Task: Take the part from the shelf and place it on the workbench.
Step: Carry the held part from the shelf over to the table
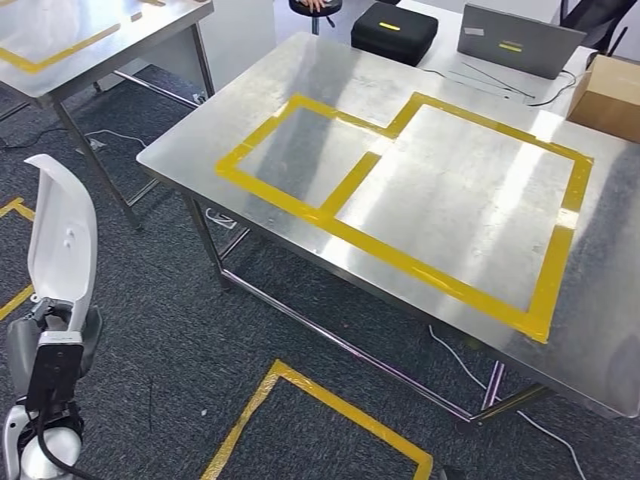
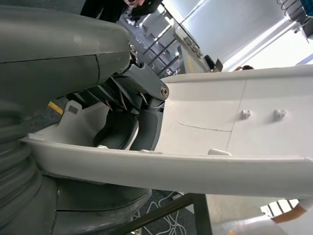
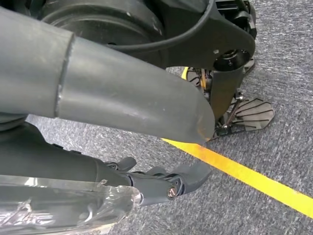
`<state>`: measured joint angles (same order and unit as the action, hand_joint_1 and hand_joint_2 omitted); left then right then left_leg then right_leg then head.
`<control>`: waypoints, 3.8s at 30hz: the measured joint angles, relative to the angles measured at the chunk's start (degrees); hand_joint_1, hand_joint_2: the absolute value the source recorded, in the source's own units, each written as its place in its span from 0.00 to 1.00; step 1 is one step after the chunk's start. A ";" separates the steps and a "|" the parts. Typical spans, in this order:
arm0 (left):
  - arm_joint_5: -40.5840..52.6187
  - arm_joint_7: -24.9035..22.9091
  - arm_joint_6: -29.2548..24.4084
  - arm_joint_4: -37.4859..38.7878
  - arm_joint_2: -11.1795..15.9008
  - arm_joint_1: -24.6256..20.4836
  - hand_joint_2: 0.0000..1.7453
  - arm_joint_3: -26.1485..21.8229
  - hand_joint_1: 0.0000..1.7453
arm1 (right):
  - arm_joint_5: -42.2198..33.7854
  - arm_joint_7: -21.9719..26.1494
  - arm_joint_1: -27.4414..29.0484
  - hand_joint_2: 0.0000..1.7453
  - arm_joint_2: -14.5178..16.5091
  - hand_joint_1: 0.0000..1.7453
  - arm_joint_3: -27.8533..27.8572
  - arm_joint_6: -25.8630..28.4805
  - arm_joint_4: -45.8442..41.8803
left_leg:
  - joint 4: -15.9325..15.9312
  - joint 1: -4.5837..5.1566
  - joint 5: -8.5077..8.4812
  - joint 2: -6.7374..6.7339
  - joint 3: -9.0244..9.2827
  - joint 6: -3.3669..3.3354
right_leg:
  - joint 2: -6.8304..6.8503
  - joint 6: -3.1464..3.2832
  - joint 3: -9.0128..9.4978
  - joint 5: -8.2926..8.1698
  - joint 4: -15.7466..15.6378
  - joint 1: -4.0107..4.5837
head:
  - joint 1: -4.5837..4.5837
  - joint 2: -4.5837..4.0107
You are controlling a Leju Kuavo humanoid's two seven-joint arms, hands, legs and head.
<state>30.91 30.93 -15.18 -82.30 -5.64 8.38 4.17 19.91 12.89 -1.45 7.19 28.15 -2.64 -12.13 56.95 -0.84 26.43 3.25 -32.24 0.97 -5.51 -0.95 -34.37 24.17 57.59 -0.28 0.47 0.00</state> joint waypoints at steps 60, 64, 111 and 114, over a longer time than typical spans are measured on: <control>-0.05 1.16 -0.40 0.87 -1.33 -1.07 1.00 -2.50 0.89 | 2.96 0.39 -0.15 0.00 0.20 0.00 -1.31 -0.42 0.22 | 14.25 0.27 7.87 -2.89 -5.98 1.91 | 4.95 0.55 1.22 1.98 0.62 -0.19 | 0.23 -0.02; -0.12 1.16 -0.38 1.02 -1.33 -1.04 1.00 -2.60 0.89 | 3.12 0.39 0.00 0.00 0.21 0.00 -1.30 -0.54 0.22 | 9.37 0.10 0.55 -2.91 -6.32 2.10 | 4.75 0.02 3.11 3.47 0.62 -0.43 | 0.31 -0.02; 1.20 0.91 -0.43 3.68 -1.35 -1.99 1.00 -3.25 0.89 | 4.75 -0.19 -0.18 0.00 0.22 0.00 -0.79 -2.26 0.42 | 0.87 0.35 1.48 -3.86 1.06 -0.58 | 7.28 -1.75 -2.73 2.02 6.11 0.51 | -0.39 -0.01; 1.35 0.81 -0.53 4.50 -1.00 -2.29 1.00 -3.28 0.89 | 5.03 -0.19 -0.51 0.00 0.22 0.00 -0.67 -2.47 0.44 | 0.79 0.85 2.10 -4.86 1.56 0.19 | 8.40 -0.91 -1.54 0.76 2.35 1.03 | -0.31 -0.01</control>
<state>32.26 31.74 -15.71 -77.80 -6.64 6.09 0.89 24.94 12.70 -1.96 7.41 27.47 -5.11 -11.69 57.74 0.01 28.54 -1.61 -30.68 1.16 2.89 -1.87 -35.91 24.93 59.94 0.75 0.16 -0.01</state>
